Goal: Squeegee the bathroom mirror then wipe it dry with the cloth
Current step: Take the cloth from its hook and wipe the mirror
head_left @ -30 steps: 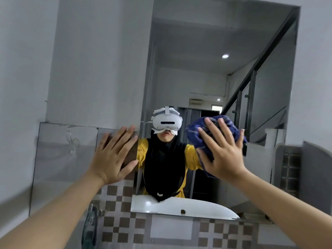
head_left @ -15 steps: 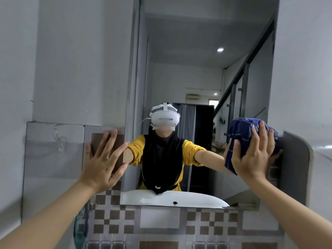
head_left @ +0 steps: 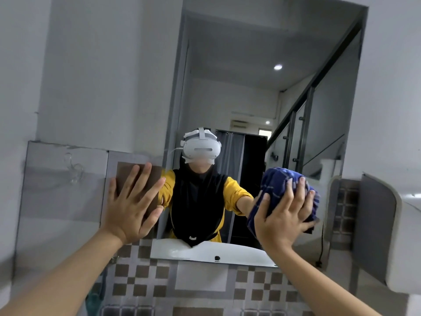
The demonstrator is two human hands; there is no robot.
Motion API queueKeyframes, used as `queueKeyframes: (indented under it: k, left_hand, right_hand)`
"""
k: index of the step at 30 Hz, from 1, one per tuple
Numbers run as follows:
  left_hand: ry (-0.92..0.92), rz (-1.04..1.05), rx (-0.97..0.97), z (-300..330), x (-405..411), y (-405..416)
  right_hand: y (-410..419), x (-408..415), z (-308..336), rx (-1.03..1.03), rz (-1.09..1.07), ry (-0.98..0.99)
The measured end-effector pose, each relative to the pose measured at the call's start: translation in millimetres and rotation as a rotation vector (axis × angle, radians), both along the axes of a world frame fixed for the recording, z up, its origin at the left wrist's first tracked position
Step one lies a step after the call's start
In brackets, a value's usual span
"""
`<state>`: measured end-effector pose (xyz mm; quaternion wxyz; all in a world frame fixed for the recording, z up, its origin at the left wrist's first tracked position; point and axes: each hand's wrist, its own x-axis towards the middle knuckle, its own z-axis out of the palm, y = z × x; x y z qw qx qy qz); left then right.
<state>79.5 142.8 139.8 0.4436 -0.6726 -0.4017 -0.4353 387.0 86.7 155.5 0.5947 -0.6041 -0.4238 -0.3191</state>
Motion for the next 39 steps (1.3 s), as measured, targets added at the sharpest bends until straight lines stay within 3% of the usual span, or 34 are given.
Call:
queueKeyframes:
  k: [8,15,21,27,33,39]
  left_hand:
    - [0.001,-0.043,-0.135,0,-2,-4]
    - [-0.149,-0.178,-0.357,-24,-3,-22]
    - [-0.084,-0.121,-0.395,-23,-11,-27]
    - [0.062,-0.056,-0.418,-40,-34,-26]
    - [0.102,-0.013,-0.386,-39,-31,-26]
    - [0.105,0.01,-0.375,-39,-29,-25]
  right_hand:
    - [16,-105,16,0.025,0.063,-0.092]
    - [26,-161,19,0.068,0.103,-0.472]
    - [24,-126,13,0.081,0.076,-0.759]
    - [15,-63,3,0.083,-0.004,-0.888]
    - [7,-7,3,0.056,-0.065,-0.934]
    - [0,45,5,0.066,-0.1,-0.771]
